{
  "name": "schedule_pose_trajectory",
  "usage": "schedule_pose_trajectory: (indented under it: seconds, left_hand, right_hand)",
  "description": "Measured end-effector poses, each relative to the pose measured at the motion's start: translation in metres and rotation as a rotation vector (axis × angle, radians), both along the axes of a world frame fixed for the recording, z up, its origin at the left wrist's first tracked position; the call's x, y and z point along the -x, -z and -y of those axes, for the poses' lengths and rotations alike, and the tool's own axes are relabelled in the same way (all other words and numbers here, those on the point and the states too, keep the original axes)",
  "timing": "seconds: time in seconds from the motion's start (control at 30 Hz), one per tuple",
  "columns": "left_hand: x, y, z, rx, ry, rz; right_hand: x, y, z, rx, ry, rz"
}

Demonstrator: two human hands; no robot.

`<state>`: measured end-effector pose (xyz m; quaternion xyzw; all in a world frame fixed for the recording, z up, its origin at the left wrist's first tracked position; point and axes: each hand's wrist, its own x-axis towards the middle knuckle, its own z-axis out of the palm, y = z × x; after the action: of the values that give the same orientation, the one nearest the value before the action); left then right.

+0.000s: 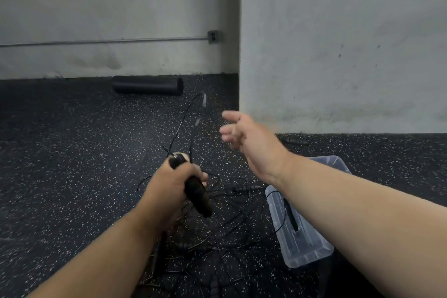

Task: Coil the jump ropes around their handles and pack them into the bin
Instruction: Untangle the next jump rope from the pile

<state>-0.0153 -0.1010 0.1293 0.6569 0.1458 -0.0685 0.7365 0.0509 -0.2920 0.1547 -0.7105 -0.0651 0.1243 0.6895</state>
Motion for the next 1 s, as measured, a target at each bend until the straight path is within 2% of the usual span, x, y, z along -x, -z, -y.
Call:
schedule_pose_trajectory:
  seconds: [0.1, 0.17, 0.3, 0.4, 0.5, 0.57, 0.63, 0.7, 0.77, 0.83, 0.93, 1.0]
  left_hand:
    - [-0.004, -0.025, -0.006, 0.333, -0.054, 0.090]
    - [-0.003, -0.042, -0.005, 0.466, -0.045, 0.136]
    - [-0.006, -0.059, -0.012, 0.617, -0.094, 0.157]
    - [-0.008, -0.059, -0.021, 0.620, -0.101, 0.172]
    - [-0.008, -0.044, -0.036, 0.460, -0.099, 0.169]
    - [-0.007, -0.026, -0.044, 0.221, -0.044, 0.113]
    - [-0.003, -0.005, -0.043, -0.145, 0.110, 0.033]
    - [0.004, 0.017, -0.031, -0.380, 0.296, -0.011]
    - [0.012, 0.037, -0.016, -0.454, 0.450, -0.044]
    - [0.017, 0.048, -0.005, -0.523, 0.537, -0.053]
    - [0.016, 0.045, -0.002, -0.612, 0.498, -0.011]
    - [0.011, 0.042, -0.010, -0.655, 0.442, 0.002]
  right_hand:
    - [0.009, 0.040, -0.004, 0.379, -0.338, -0.044]
    - [0.018, 0.059, -0.017, 0.488, -0.524, -0.044]
    - [0.025, 0.078, -0.026, 0.604, -0.596, 0.036]
    - [0.027, 0.065, -0.023, 0.600, -0.578, 0.035]
    - [0.020, 0.037, -0.019, 0.514, -0.402, 0.080]
    - [0.013, 0.014, -0.015, 0.449, -0.297, 0.157]
    - [0.009, -0.006, -0.014, 0.205, -0.263, 0.162]
    - [0.008, -0.020, -0.017, -0.070, -0.289, 0.110]
    - [0.009, -0.030, -0.021, -0.168, -0.346, 0.107]
    - [0.011, -0.038, -0.025, -0.179, -0.393, 0.162]
    - [0.007, -0.046, -0.022, -0.158, -0.288, 0.263]
    - [0.000, -0.049, -0.017, -0.223, -0.171, 0.270]
